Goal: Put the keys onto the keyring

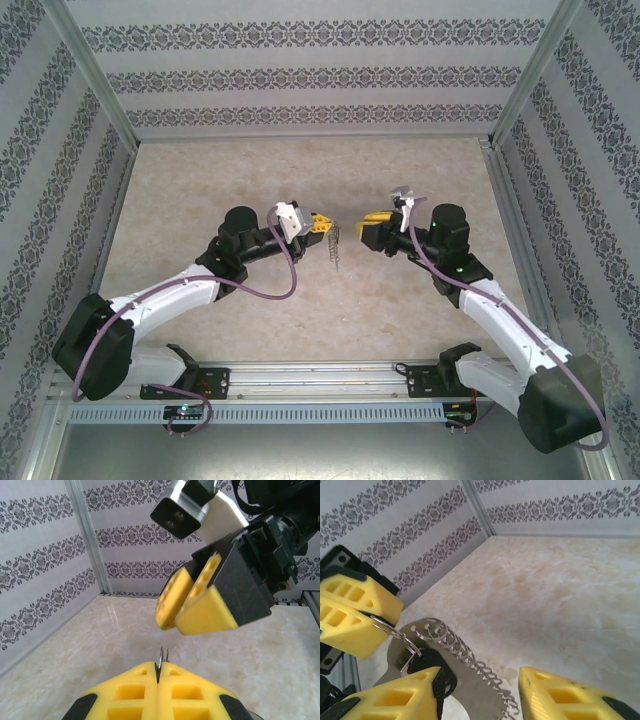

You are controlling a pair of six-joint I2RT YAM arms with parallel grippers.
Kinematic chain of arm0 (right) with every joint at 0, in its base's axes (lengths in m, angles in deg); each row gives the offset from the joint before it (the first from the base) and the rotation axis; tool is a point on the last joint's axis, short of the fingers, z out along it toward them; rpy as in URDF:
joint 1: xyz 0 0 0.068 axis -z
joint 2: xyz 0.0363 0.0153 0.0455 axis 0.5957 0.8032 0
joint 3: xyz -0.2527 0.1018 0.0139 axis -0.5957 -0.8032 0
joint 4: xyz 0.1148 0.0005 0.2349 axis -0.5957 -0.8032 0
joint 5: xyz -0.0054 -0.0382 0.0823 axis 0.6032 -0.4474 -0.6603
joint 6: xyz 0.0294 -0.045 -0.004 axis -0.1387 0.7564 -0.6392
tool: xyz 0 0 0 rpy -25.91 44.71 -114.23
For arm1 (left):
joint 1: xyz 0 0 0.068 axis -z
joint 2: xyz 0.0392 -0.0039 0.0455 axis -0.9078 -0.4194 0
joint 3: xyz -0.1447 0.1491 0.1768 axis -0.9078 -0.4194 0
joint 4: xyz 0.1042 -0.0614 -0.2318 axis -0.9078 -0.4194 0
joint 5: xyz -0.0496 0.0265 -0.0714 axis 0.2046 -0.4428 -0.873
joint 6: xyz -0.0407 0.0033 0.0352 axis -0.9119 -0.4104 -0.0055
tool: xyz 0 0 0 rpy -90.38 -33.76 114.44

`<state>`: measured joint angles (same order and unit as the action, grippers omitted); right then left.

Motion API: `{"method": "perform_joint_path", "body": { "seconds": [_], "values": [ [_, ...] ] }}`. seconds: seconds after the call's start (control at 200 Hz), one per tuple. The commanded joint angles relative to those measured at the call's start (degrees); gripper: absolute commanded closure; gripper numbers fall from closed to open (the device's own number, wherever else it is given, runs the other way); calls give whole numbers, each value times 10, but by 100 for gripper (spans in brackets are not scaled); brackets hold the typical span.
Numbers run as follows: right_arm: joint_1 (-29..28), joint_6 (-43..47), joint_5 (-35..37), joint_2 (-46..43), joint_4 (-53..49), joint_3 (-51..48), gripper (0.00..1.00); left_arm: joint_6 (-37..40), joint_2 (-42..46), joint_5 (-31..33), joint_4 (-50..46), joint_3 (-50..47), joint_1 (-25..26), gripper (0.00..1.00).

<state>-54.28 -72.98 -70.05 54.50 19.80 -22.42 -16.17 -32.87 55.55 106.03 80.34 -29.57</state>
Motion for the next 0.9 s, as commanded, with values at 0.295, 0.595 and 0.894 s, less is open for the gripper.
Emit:
{"method": "perform_joint_path", "body": {
  "seconds": [0.295, 0.595, 0.894],
  "values": [
    [4, -48, 39, 12, 53, 13, 55, -109, -20, -40, 137, -19, -17, 100],
    [4, -81, 43, 38, 104, 22, 55, -215, -58, -120, 193, -4, -54, 100],
    [-6, -113, -10, 58, 178, 19, 56, -257, -77, -145, 214, 10, -59, 100]
  ]
}}
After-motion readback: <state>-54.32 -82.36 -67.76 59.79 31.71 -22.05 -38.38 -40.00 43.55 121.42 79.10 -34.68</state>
